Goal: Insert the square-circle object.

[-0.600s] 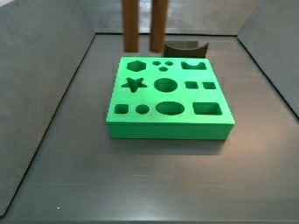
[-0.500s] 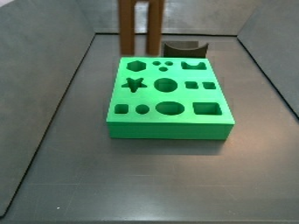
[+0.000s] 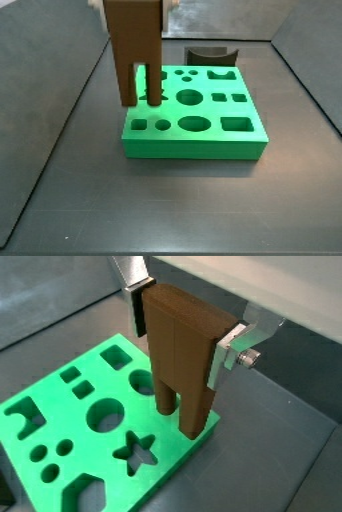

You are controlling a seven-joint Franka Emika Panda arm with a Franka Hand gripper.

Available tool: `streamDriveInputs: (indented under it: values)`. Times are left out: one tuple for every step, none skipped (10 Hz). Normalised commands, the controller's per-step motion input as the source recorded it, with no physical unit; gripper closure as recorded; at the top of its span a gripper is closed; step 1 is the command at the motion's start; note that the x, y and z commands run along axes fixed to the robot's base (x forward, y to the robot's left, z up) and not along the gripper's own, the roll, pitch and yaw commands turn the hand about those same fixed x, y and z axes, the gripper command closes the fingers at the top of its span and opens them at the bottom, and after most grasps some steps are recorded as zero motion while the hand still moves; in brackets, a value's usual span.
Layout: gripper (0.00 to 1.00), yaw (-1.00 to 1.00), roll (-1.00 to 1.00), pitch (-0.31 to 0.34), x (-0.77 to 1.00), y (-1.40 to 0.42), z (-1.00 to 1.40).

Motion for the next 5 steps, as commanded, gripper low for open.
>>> streamDriveInputs:
  values:
    - [1.0,0.03,0.09,-0.013,0.14,-0.32,-0.47]
    - [1.0,0.01,0.14,0.0,0.26,-0.28,-0.4]
    - [1.0,0.0,0.18,0.066,0.36,-0.18,-0.24]
    - [1.0,0.0,0.2,0.094,0.35,-0.17,-0.15]
    - [1.0,0.0,0.16,0.066,0.25,-0.24,-0.09]
